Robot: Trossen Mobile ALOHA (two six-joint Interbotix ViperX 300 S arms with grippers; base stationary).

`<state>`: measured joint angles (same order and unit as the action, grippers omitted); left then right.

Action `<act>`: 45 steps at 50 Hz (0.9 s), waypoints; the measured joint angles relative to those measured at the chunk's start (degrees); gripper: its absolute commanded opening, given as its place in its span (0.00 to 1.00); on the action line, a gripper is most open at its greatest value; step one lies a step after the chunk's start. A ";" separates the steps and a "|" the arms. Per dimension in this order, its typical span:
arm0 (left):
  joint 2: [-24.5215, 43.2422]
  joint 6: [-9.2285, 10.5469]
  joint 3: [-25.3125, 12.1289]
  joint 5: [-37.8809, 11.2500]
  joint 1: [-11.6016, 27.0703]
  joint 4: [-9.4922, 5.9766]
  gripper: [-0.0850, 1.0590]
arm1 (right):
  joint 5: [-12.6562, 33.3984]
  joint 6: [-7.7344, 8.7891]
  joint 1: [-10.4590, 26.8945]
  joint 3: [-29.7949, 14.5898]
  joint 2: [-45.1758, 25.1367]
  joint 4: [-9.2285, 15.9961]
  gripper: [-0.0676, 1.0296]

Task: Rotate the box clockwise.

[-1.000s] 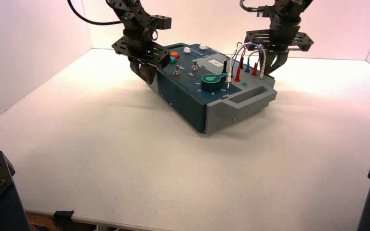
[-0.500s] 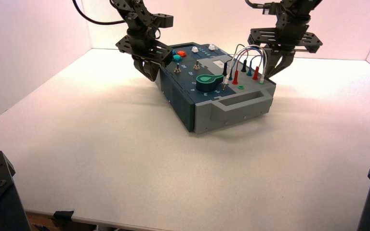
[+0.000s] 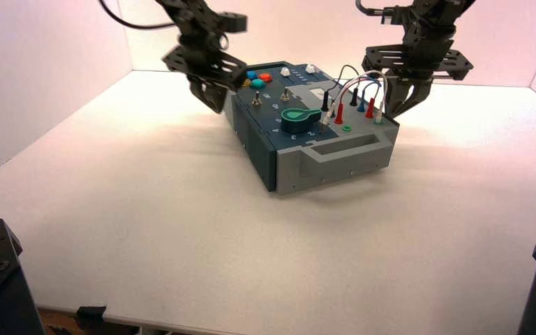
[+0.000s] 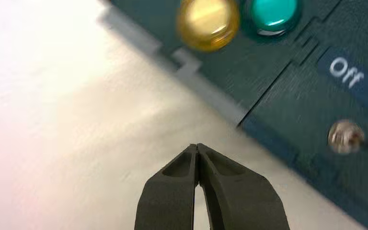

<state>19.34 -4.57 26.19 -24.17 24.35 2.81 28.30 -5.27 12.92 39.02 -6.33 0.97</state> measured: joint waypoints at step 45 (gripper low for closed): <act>-32.17 0.79 13.89 -4.04 -3.52 0.00 0.05 | 8.53 3.25 3.34 3.60 23.38 -1.05 0.04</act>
<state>-12.83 -3.78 40.08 -28.21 20.83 2.81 36.83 -2.02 16.26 42.63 17.05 -0.09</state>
